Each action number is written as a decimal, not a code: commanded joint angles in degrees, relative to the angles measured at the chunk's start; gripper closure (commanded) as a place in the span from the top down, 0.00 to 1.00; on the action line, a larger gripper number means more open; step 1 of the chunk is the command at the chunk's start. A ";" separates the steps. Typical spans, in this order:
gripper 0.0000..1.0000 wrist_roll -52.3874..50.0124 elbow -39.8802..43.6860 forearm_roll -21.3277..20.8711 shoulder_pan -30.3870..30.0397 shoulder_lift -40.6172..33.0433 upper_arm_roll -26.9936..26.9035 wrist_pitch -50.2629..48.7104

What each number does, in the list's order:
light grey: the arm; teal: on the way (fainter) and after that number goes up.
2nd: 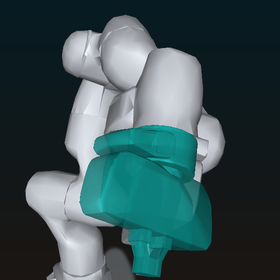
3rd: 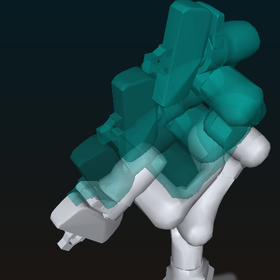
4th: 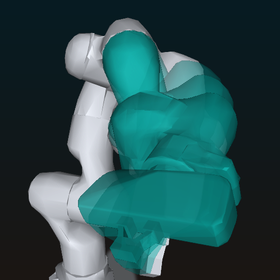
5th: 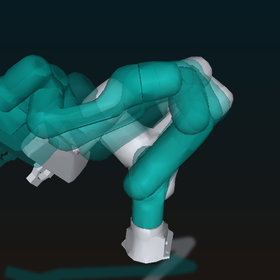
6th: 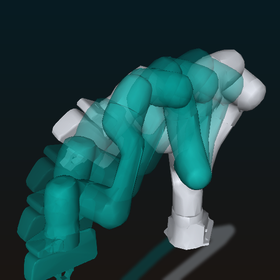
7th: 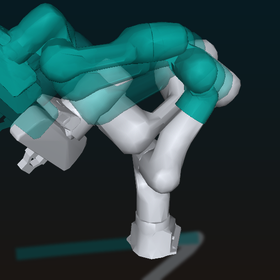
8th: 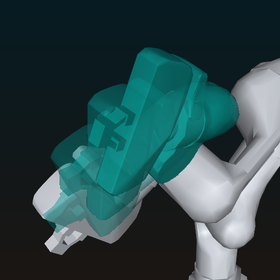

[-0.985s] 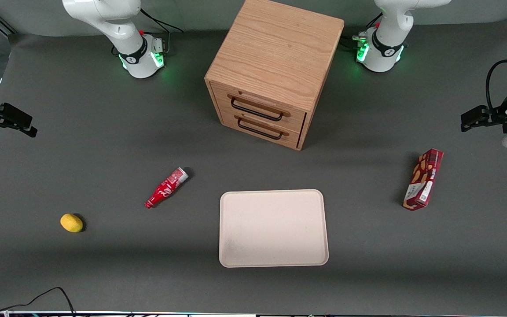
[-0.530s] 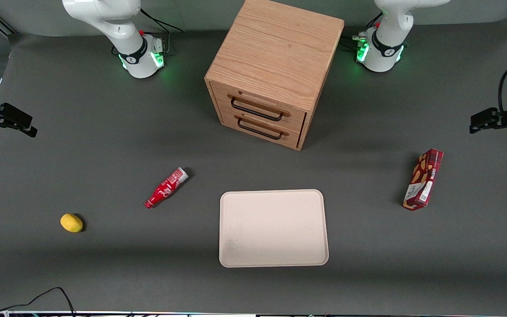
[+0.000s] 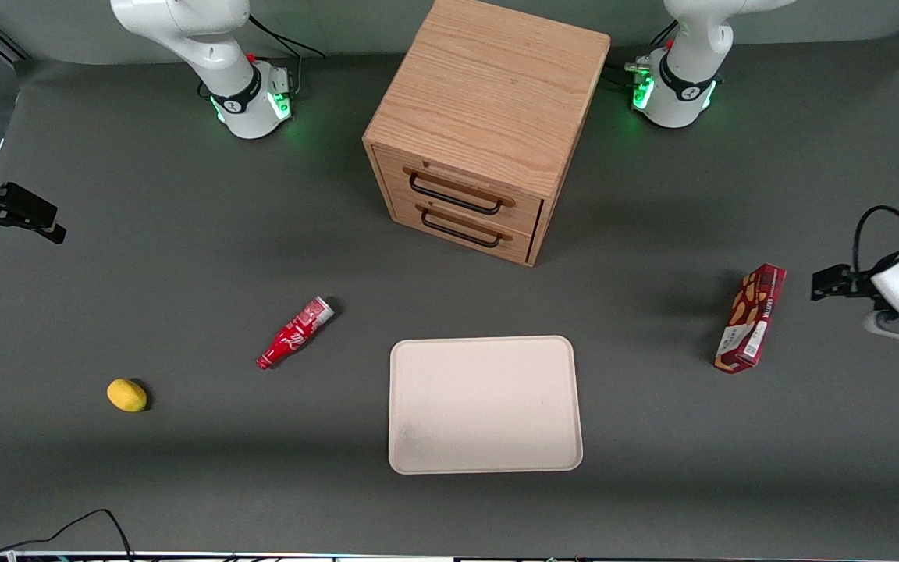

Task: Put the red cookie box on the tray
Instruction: 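Move the left gripper down over the red plaid cookie box, then close the left gripper on the end of the cookie box, then lift the cookie box upright with the left gripper, then carry the upright box over the white tray with the left gripper, then lower the box onto the tray and open the left gripper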

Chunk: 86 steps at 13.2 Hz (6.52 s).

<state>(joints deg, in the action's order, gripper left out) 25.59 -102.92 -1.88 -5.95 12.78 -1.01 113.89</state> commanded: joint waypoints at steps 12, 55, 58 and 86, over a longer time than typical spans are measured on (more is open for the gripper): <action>1.00 7.01 -24.34 0.29 2.17 3.30 -0.14 36.12; 0.00 -44.91 49.05 0.47 21.50 27.20 5.67 -14.69; 0.00 -55.09 49.22 0.47 25.54 31.94 5.58 -6.87; 1.00 -56.88 49.92 -6.91 31.79 47.69 2.85 8.54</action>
<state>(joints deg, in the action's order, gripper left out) -31.70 -54.89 -8.26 25.28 60.04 2.71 123.51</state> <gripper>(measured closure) 0.132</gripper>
